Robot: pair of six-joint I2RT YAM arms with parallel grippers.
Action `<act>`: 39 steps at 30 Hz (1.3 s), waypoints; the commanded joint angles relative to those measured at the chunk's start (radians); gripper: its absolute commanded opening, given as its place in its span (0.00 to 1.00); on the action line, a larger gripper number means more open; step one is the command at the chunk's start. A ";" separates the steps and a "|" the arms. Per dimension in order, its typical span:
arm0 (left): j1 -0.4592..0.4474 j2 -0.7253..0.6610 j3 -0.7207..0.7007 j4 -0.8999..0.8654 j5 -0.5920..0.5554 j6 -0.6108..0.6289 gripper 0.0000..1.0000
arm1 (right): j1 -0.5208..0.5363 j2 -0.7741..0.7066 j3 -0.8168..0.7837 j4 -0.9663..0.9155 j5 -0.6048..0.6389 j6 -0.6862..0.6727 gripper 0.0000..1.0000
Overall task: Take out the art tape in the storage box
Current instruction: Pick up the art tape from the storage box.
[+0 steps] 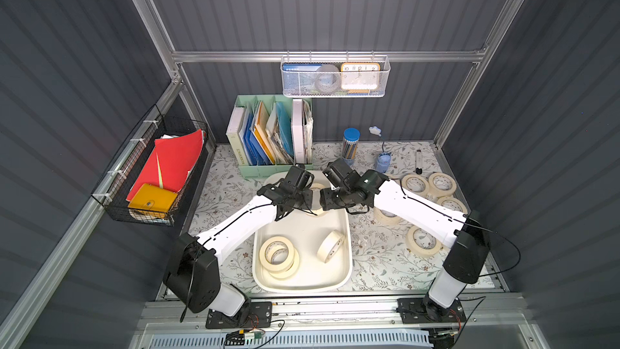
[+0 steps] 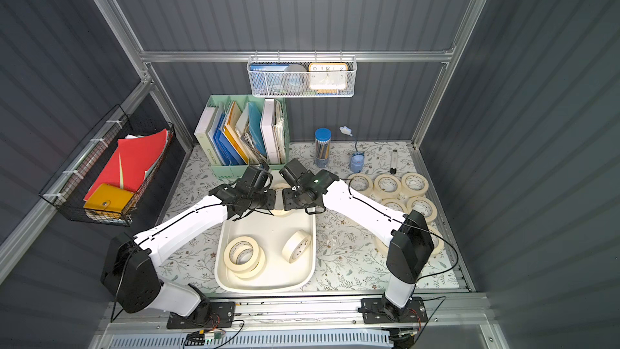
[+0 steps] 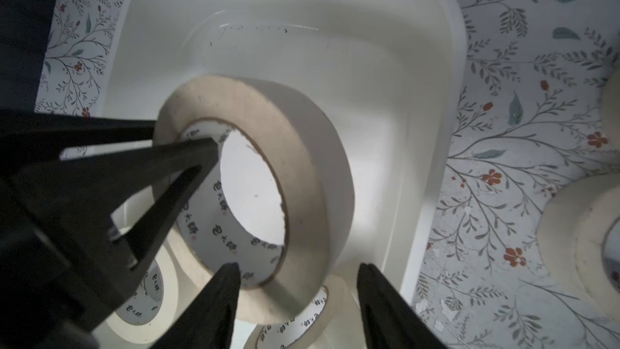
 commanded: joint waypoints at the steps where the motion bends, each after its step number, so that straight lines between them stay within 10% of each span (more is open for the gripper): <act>1: -0.007 -0.022 0.033 0.002 0.001 -0.026 0.21 | 0.000 0.036 0.044 0.021 0.037 0.002 0.62; 18: -0.016 -0.129 -0.003 0.078 0.129 -0.078 0.23 | -0.022 0.072 0.027 0.045 0.063 -0.001 0.20; 20: -0.017 -0.140 -0.009 0.087 0.143 -0.079 0.32 | -0.025 0.070 0.021 0.049 0.065 -0.001 0.00; 28: -0.020 -0.258 -0.037 0.129 0.169 0.059 1.00 | -0.092 0.024 -0.019 0.026 0.061 -0.010 0.00; 39: -0.020 -0.379 -0.063 0.094 0.121 0.143 0.98 | -0.210 -0.358 -0.161 -0.299 0.202 -0.038 0.00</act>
